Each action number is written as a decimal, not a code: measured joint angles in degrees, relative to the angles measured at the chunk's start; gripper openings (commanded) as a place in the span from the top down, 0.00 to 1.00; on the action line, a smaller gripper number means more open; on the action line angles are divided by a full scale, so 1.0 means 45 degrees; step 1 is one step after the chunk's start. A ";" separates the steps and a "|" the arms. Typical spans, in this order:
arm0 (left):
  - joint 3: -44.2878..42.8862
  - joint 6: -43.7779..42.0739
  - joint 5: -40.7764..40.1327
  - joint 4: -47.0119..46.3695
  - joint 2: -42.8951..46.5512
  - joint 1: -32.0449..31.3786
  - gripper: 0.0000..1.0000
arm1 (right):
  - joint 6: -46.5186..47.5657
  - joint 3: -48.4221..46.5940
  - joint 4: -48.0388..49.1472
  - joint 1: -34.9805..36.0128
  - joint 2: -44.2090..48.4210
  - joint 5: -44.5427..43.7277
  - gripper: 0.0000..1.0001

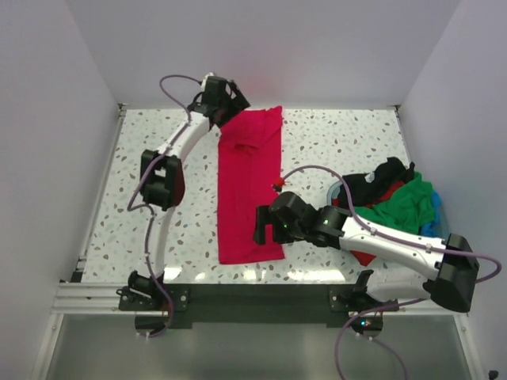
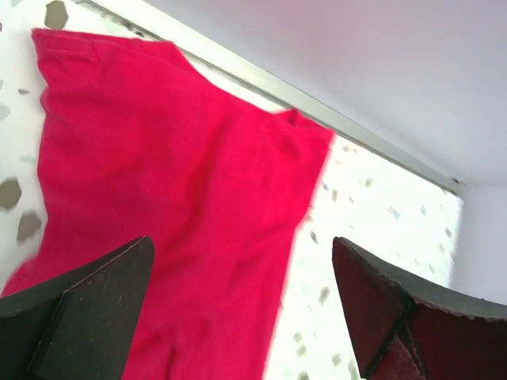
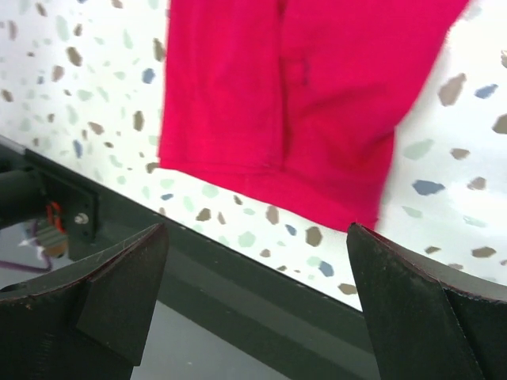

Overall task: Fold and stack the t-shirts
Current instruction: Fold the tshirt

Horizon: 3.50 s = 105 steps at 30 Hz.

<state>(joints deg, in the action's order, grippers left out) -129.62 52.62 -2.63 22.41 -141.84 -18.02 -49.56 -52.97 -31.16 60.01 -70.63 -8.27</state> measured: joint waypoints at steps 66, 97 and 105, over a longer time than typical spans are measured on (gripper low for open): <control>2.4975 0.1841 0.2861 0.0976 2.0225 -0.5440 1.00 | -0.2006 0.5591 0.2642 0.0194 0.1836 0.2123 1.00; 1.4693 -0.1001 -0.1467 0.0233 1.1963 -0.2735 1.00 | 0.2205 -0.4813 0.2312 -0.4794 -0.5561 -0.0602 1.00; 1.1866 -0.1307 -0.1875 0.0053 0.9510 -0.2404 1.00 | 0.2526 -0.6936 0.2176 -0.5542 -0.8058 -0.0423 1.00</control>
<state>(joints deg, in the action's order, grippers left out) -76.23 46.74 -11.07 22.65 -99.04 -28.84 -38.20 -84.18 -21.37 35.07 -106.89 -10.17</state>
